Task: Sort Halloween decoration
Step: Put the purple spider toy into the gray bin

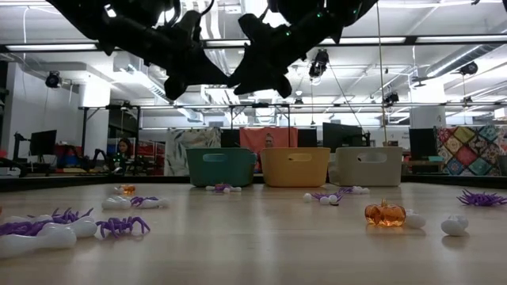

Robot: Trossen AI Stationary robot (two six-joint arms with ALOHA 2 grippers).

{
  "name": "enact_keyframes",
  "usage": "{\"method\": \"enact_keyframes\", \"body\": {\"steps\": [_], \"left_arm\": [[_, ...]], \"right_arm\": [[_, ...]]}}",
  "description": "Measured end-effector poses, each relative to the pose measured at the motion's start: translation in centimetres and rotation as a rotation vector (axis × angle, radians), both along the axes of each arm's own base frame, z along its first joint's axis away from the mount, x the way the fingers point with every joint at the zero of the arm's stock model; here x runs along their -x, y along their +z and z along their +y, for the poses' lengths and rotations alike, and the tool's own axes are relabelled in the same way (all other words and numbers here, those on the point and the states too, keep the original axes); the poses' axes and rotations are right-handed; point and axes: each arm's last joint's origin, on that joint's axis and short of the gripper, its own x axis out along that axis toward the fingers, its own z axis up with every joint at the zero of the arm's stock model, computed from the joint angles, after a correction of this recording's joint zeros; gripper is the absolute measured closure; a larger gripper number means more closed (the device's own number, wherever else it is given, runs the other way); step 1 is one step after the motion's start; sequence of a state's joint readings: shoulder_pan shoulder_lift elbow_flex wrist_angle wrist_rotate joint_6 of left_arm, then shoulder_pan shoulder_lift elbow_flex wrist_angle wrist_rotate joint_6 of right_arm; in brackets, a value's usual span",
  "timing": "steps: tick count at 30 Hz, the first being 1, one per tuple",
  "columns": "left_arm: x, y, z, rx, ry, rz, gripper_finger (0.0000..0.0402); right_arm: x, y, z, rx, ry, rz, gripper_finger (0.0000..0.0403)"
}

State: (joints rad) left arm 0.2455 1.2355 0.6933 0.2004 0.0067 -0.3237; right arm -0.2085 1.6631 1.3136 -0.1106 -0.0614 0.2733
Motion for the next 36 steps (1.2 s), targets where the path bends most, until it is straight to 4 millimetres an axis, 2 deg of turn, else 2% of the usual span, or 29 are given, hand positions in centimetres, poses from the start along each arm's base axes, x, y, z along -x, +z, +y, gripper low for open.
{"method": "enact_keyframes", "body": {"steps": [6, 9, 26, 31, 36], "left_arm": [[0.00, 0.00, 0.00, 0.000, -0.001, 0.000, 0.0401], [0.00, 0.00, -0.01, 0.000, -0.002, 0.001, 0.0401], [0.11, 0.18, -0.07, -0.027, -0.024, 0.000, 0.0398], [0.14, 0.21, -0.10, -0.028, -0.033, 0.000, 0.0367], [0.18, 0.10, -0.12, -0.017, -0.033, 0.011, 0.0319]], "right_arm": [[-0.14, 0.08, 0.05, 0.000, 0.028, -0.018, 0.0368], [-0.14, 0.13, 0.05, 0.001, 0.030, -0.019, 0.0389], [-0.03, 0.35, 0.07, 0.003, 0.027, -0.022, 0.0394], [0.02, 0.39, 0.00, 0.004, 0.022, -0.020, 0.0394], [0.06, 0.41, -0.09, 0.006, 0.018, -0.020, 0.0394]]}}
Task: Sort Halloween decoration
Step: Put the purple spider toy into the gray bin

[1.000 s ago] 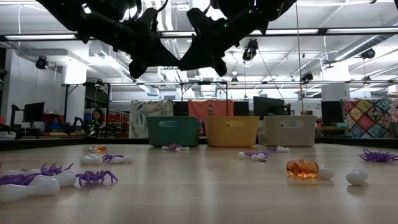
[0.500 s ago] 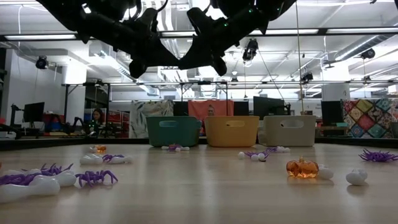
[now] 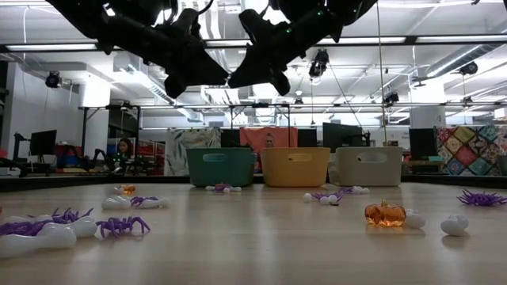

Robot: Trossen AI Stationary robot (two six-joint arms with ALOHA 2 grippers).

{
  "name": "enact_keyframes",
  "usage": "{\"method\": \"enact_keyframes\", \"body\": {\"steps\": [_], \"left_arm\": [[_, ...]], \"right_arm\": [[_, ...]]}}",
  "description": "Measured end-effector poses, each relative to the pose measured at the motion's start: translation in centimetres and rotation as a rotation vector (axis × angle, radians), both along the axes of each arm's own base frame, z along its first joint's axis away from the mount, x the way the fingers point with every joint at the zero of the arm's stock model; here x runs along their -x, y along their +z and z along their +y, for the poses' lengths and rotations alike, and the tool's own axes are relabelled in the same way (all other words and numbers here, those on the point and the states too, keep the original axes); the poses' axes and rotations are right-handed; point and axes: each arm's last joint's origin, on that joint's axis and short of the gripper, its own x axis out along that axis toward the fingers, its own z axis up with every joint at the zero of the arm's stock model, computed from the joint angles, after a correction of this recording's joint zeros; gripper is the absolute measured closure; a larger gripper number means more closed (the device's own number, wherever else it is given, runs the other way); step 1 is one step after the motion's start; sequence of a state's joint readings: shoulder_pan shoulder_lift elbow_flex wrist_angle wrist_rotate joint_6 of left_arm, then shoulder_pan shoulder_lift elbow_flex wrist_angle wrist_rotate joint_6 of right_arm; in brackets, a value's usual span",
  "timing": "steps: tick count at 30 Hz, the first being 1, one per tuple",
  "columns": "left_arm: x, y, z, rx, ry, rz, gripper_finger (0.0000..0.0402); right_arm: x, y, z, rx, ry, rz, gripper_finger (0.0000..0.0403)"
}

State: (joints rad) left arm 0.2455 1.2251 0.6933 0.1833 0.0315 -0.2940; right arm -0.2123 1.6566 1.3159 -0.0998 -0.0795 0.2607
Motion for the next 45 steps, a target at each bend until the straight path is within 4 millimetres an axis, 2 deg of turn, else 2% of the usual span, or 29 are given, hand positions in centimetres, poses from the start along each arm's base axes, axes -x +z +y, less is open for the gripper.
{"method": "enact_keyframes", "body": {"steps": [4, 10, 14, 17, 19, 22, 28, 38, 41, 45], "left_arm": [[0.1, -0.2, 0.0, 0.010, 0.002, 0.022, 0.0284], [0.3, -0.8, -0.1, 0.066, 0.020, 0.072, 0.0256], [0.4, -0.9, -0.1, 0.092, 0.030, 0.078, 0.0252], [0.4, -0.9, -0.1, 0.102, 0.031, 0.076, 0.0252], [0.4, -0.9, -0.1, 0.102, 0.030, 0.076, 0.0252], [0.4, -0.9, -0.1, 0.102, 0.030, 0.076, 0.0252], [0.4, -0.9, -0.1, 0.112, 0.034, 0.073, 0.0252], [0.4, -0.9, -0.1, 0.164, 0.055, 0.064, 0.0252], [0.5, -1.2, -0.1, 0.189, 0.062, 0.094, 0.0252], [1.0, -2.0, -0.3, 0.230, 0.073, 0.187, 0.0252]], "right_arm": [[0.5, -0.2, -0.7, -0.015, -0.039, 0.062, 0.0394], [3.5, -0.3, -4.4, 0.031, -0.290, 0.406, 0.0394], [8.0, -0.3, -8.3, -0.006, -0.629, 0.713, 0.0394], [12.6, -1.0, -11.5, -0.201, -0.856, 0.894, 0.0394], [14.7, -1.9, -13.1, -0.332, -0.914, 0.925, 0.0394], [16.3, -2.8, -15.1, -0.462, -0.909, 0.871, 0.0394], [16.9, -3.1, -16.0, -0.474, -0.878, 0.838, 0.0387], [16.6, -2.4, -16.3, -0.452, -0.870, 0.794, 0.0315], [16.4, -1.4, -16.0, -0.441, -0.848, 0.759, 0.0302], [15.8, 1.0, -14.4, -0.387, -0.797, 0.681, 0.0292]]}}
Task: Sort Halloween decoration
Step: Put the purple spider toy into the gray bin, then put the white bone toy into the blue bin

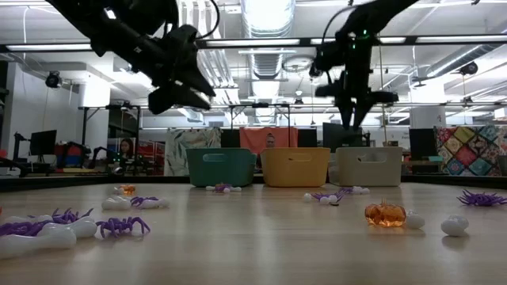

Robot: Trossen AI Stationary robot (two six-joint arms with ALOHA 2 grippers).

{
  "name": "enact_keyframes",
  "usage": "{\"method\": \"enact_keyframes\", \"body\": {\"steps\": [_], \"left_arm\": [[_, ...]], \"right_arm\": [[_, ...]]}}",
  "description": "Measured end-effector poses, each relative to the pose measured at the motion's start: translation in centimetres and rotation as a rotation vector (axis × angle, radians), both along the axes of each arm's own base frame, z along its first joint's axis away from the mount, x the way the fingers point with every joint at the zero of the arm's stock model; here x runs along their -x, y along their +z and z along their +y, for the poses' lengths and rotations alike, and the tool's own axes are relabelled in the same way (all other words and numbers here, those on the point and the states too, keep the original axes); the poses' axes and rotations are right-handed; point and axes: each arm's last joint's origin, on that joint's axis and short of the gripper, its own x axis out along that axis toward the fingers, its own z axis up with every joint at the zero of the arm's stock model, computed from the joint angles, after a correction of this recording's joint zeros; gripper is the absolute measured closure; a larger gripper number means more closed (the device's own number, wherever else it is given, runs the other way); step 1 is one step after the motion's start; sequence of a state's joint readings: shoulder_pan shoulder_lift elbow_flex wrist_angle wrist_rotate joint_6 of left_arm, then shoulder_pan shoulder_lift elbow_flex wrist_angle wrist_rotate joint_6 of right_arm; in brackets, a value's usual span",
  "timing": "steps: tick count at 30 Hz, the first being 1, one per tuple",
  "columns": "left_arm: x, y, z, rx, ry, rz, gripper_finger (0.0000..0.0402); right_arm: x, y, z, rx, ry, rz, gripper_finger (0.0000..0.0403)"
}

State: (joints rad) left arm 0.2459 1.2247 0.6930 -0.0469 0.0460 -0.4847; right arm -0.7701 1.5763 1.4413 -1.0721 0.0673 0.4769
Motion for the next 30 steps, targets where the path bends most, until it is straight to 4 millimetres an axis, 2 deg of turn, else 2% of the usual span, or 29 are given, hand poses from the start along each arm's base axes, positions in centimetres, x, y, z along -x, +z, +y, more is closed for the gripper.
{"method": "enact_keyframes", "body": {"steps": [7, 14, 26, 30], "left_arm": [[1.4, -1.8, -0.4, 0.060, 0.001, 0.232, 0.0252], [2.6, -2.8, -0.7, 0.072, -0.060, 0.395, 0.0252], [3.8, -3.5, -1.1, 0.174, -0.003, 0.529, 0.0252], [4.3, -3.7, -1.7, 0.178, -0.099, 0.593, 0.0246]], "right_arm": [[-1.5, 3.6, 3.8, 0.142, 0.138, -0.136, 0.0297], [-2.9, 4.8, 6.4, 0.255, 0.223, -0.152, 0.0305], [-3.6, 4.0, 6.3, 0.286, 0.325, -0.093, 0.0307], [-3.8, 4.0, 6.1, 0.309, 0.347, -0.101, 0.0306]]}}
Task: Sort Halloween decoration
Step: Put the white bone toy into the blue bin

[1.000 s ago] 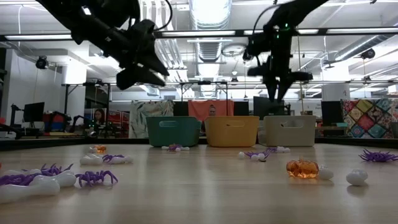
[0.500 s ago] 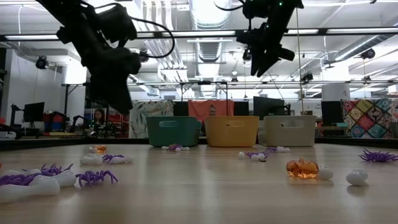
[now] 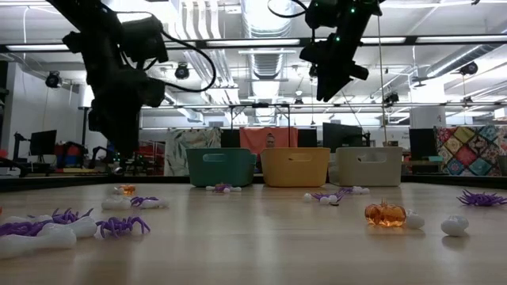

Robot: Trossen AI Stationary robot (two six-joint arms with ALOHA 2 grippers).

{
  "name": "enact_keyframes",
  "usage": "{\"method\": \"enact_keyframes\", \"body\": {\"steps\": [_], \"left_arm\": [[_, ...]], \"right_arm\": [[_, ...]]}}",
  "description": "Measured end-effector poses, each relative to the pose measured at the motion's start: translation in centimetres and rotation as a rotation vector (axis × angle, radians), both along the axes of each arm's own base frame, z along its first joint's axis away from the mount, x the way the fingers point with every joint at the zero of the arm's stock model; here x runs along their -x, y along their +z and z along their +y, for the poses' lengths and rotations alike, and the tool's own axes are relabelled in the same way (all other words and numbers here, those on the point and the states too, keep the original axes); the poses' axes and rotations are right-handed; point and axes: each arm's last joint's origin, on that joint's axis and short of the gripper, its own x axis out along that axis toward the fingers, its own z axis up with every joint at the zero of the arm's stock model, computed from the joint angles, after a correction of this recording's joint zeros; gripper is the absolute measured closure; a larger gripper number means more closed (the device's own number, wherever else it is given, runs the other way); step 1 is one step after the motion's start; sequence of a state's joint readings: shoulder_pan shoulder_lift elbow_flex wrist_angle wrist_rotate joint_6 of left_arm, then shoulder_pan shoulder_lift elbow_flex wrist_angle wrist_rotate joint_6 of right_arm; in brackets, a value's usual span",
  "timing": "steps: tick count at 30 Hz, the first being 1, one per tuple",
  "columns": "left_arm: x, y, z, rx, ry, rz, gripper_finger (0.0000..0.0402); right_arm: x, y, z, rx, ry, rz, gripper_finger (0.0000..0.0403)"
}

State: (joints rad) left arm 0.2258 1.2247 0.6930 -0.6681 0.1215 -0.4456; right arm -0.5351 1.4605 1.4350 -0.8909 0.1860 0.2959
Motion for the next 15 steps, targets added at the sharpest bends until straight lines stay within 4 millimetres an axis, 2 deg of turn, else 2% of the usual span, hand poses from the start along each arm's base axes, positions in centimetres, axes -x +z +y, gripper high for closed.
{"method": "enact_keyframes", "body": {"steps": [6, 15], "left_arm": [[0.2, -0.1, -1.0, -0.076, -0.265, 0.026, 0.0234], [-0.1, -0.1, -1.3, -0.039, -0.240, 0.001, 0.0232]], "right_arm": [[-0.1, 0.1, -0.1, 0.014, 0.018, -0.009, 0.0303], [-0.2, 0.1, 0.0, -0.019, -0.034, -0.044, 0.0312]]}}
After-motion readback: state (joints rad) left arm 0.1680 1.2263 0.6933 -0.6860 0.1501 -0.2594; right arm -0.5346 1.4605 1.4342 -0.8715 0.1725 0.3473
